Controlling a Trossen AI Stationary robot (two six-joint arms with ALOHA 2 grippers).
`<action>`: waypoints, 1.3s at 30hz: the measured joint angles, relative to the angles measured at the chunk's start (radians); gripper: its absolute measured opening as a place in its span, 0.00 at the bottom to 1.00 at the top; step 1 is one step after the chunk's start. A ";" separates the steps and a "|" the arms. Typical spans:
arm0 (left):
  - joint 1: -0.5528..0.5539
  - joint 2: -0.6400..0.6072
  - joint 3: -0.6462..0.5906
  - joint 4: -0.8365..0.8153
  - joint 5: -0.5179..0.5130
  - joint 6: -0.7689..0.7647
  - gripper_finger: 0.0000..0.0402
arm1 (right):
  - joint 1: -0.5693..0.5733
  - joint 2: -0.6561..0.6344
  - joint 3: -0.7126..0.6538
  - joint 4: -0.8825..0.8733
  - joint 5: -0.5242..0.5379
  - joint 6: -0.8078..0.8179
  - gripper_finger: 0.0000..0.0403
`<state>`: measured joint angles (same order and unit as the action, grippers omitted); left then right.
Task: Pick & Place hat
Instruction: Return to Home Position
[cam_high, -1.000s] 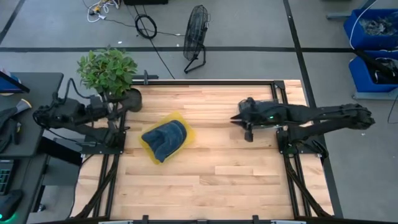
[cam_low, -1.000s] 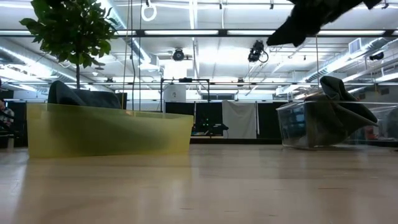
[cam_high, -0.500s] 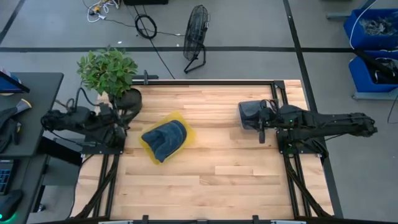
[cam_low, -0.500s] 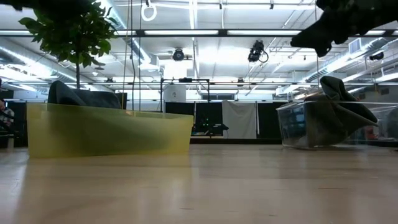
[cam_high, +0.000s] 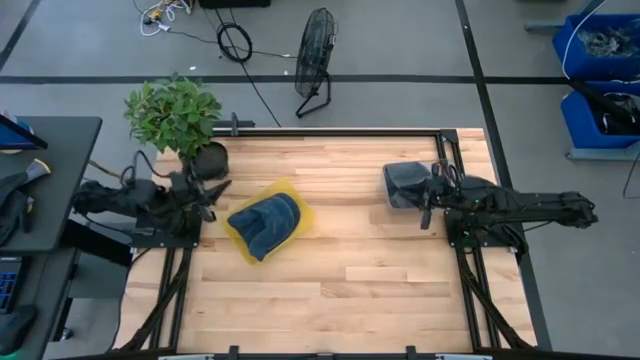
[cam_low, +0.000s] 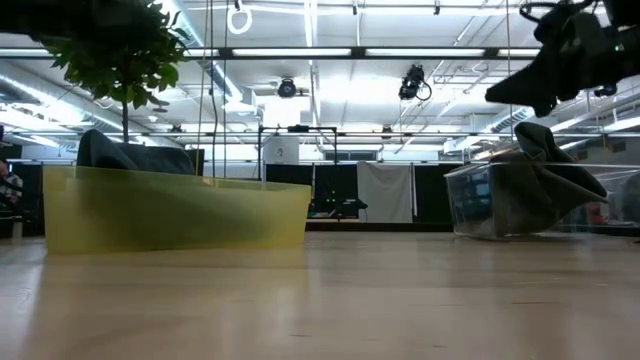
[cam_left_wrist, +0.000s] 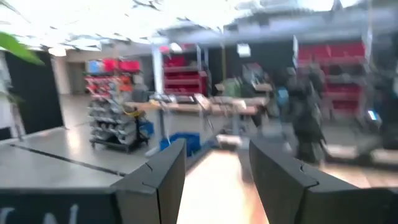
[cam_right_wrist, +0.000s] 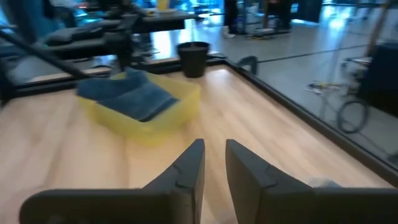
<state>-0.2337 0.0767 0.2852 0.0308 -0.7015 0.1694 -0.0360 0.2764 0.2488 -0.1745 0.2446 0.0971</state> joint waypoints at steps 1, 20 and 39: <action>0.010 -0.004 0.018 0.002 -0.003 0.000 0.45 | 0.000 -0.014 -0.011 0.000 0.024 0.001 0.17; 0.041 -0.066 -0.092 -0.154 0.007 -0.162 0.45 | 0.000 -0.174 -0.029 -0.090 0.027 0.020 0.17; 0.041 -0.066 -0.248 -0.013 0.007 -0.243 0.45 | 0.000 -0.174 -0.178 0.098 0.025 0.026 0.17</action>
<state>-0.1925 0.0105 0.0372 0.0183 -0.6941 -0.0734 -0.0357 0.1028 0.0710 -0.0766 0.2699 0.1234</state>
